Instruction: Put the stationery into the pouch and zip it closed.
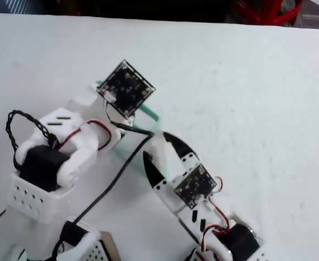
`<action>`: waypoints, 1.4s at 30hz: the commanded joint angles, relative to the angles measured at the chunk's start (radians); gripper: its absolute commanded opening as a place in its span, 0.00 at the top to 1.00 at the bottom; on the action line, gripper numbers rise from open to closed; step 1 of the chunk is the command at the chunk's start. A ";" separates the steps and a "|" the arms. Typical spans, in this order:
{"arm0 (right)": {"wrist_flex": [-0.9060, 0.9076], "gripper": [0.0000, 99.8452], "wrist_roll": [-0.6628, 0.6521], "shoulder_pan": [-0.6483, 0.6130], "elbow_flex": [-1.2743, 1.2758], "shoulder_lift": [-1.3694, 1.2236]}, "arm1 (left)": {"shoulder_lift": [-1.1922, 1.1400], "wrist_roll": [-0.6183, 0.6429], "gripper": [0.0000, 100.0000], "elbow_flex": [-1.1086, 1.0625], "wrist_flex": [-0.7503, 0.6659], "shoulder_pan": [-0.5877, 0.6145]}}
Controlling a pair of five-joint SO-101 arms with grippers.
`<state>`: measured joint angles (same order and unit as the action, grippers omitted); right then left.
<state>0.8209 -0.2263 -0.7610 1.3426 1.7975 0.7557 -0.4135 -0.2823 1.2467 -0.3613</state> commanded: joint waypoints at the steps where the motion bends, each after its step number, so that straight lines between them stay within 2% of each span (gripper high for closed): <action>1: -0.173 0.79 -0.023 -0.007 0.057 0.005 | -0.005 0.009 0.97 -0.006 0.005 0.005; 4: -0.288 0.79 -0.078 -0.007 0.097 0.004 | -0.005 0.009 0.97 -0.005 0.035 0.005; 10: -0.312 0.79 -0.084 -0.007 0.097 -0.018 | -0.005 0.009 0.97 0.000 0.044 0.005; 17: -0.489 0.80 -0.078 -0.002 0.061 -0.351 | -0.005 0.009 0.97 0.002 0.043 0.005; 19: -0.489 0.86 -0.077 0.016 0.029 -0.390 | -0.005 0.009 0.97 0.000 0.038 0.008; 21: -0.495 0.98 -0.077 0.041 0.029 -0.378 | -0.005 0.009 0.97 0.003 0.038 0.007; 23: -0.487 0.96 -0.077 0.054 0.043 -0.332 | -0.005 0.009 0.97 0.005 0.035 0.005; 25: -0.487 0.99 -0.077 0.058 0.077 -0.265 | -0.005 0.014 0.97 0.006 0.034 -0.004; 28: -0.495 0.98 -0.077 0.051 0.132 -0.170 | -0.005 0.015 0.98 0.028 0.071 -0.091; 33: -0.498 0.98 -0.072 0.056 0.149 -0.145 | 0.028 0.017 0.98 0.104 0.226 -0.380; 36: -0.516 0.98 -0.011 0.071 0.144 -0.160 | 0.053 0.020 0.98 0.143 0.292 -0.503; 42: -0.509 0.98 0.049 0.125 0.117 -0.162 | 0.059 0.071 0.98 0.149 0.358 -0.499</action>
<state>0.3268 -0.2002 -0.6582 1.5052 1.6287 0.8094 -0.3567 -0.1626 1.5812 -0.8140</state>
